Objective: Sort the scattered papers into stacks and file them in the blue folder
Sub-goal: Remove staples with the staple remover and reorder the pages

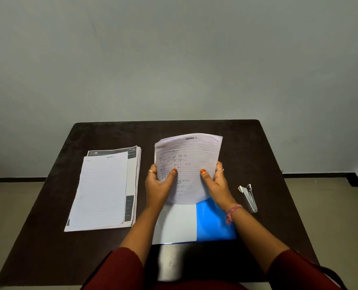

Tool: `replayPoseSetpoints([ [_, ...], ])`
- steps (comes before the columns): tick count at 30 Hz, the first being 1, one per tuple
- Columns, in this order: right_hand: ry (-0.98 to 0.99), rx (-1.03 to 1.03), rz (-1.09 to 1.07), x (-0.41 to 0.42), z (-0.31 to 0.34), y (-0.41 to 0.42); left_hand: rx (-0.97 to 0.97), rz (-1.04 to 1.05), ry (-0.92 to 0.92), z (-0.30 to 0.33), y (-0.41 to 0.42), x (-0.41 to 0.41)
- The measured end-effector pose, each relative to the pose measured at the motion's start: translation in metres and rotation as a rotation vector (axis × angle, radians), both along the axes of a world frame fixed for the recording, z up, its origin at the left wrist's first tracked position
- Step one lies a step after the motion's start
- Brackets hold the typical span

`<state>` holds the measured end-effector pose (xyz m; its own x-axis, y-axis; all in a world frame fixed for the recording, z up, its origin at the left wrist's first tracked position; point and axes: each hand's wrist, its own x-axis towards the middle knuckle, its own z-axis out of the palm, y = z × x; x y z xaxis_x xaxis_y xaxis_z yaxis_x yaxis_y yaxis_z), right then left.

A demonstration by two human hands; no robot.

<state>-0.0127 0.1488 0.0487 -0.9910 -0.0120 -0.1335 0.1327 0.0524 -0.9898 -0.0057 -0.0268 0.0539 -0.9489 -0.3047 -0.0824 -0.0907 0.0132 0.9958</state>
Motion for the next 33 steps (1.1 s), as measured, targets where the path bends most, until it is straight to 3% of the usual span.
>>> replayPoseSetpoints([
  [6, 0.074, -0.005, -0.031, -0.005, -0.005, 0.004, 0.037, 0.051, 0.027, 0.005, -0.004, -0.004],
  [16, -0.054, 0.141, 0.118, -0.007, -0.03, 0.016, 0.134, 0.073, -0.013, 0.01, -0.012, -0.022],
  [25, -0.235, -0.122, 0.19, -0.008, -0.022, 0.029, 0.386, -0.056, -0.268, -0.002, -0.032, -0.03],
  [33, -0.386, -0.26, 0.2, 0.008, -0.028, 0.034, 0.692, -0.143, -0.268, 0.014, -0.046, -0.042],
])
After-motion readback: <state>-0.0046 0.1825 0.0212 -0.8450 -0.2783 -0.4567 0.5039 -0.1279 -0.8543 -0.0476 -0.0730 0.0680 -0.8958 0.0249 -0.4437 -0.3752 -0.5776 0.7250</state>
